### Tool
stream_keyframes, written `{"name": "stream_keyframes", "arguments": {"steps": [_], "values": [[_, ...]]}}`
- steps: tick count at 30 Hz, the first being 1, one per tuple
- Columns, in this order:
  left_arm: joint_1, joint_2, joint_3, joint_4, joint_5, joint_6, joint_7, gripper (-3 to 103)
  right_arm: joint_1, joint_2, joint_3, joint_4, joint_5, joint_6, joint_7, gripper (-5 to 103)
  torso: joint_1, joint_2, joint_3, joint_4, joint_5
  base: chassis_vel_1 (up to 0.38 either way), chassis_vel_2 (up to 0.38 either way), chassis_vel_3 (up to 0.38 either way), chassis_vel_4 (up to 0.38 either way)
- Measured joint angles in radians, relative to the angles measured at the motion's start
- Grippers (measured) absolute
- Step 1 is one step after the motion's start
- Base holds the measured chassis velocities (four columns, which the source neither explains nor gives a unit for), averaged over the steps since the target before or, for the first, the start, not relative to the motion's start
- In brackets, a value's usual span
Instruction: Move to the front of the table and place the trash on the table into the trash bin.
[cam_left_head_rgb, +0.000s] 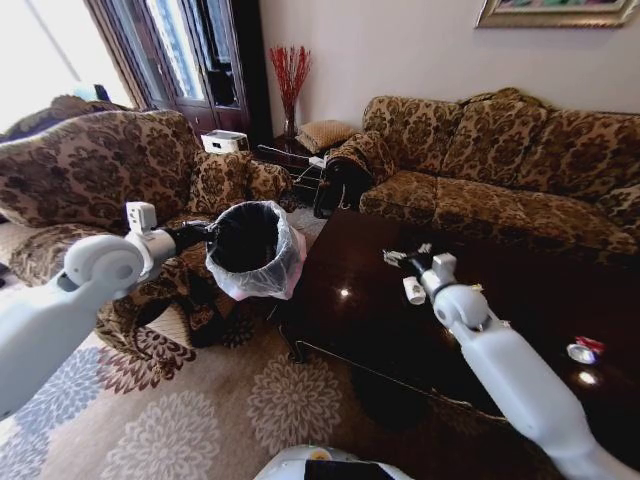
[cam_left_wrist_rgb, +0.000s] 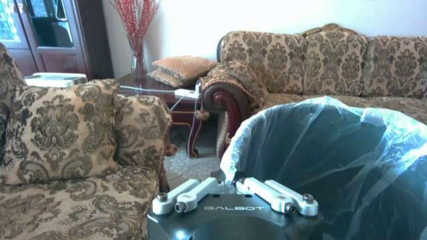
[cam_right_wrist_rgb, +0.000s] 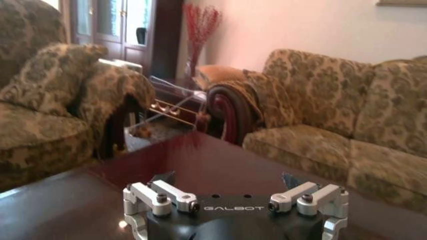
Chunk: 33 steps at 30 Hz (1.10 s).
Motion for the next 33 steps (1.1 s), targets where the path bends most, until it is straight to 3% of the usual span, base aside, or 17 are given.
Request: {"name": "stream_keyframes", "arguments": {"steps": [10, 19, 22, 25, 33], "values": [[0.068, -0.066, -0.029, -0.047, 0.108, -0.024, -0.007, 3, -0.077, 0.03, 0.042, 0.02, -0.049, 0.047, 0.006, 100, 0.0, 0.0, 0.0, 0.0005, -0.0011, -0.007, -0.004, 0.005, 0.005], [0.108, -0.075, -0.044, -0.066, 0.12, -0.024, -0.008, 3, -0.054, 0.072, -0.001, -0.009, -0.051, 0.041, 0.026, 100, 0.0, 0.0, 0.0, 0.0002, -0.0002, -0.109, -0.116, 0.123, 0.103], [0.111, -0.077, -0.044, -0.069, 0.126, -0.025, -0.009, 3, -0.046, 0.117, -0.028, -0.048, -0.005, 0.013, 0.117, 100, 0.0, 0.0, 0.0, -0.0006, 0.0007, -0.123, -0.104, 0.082, 0.076], [0.115, -0.08, -0.044, -0.071, 0.135, -0.028, -0.01, 3, -0.052, 0.14, -0.037, -0.053, 0.041, -0.012, 0.153, 100, 0.0, 0.0, 0.0, -0.0007, -0.0004, -0.046, -0.046, 0.029, 0.017], [0.115, -0.09, -0.032, -0.073, 0.146, -0.032, -0.011, 3, -0.016, 0.195, -0.061, -0.136, 0.12, -0.039, 0.184, 100, 0.0, 0.0, 0.0, 0.0011, -0.0004, 0.004, 0.013, -0.003, -0.003]]}}
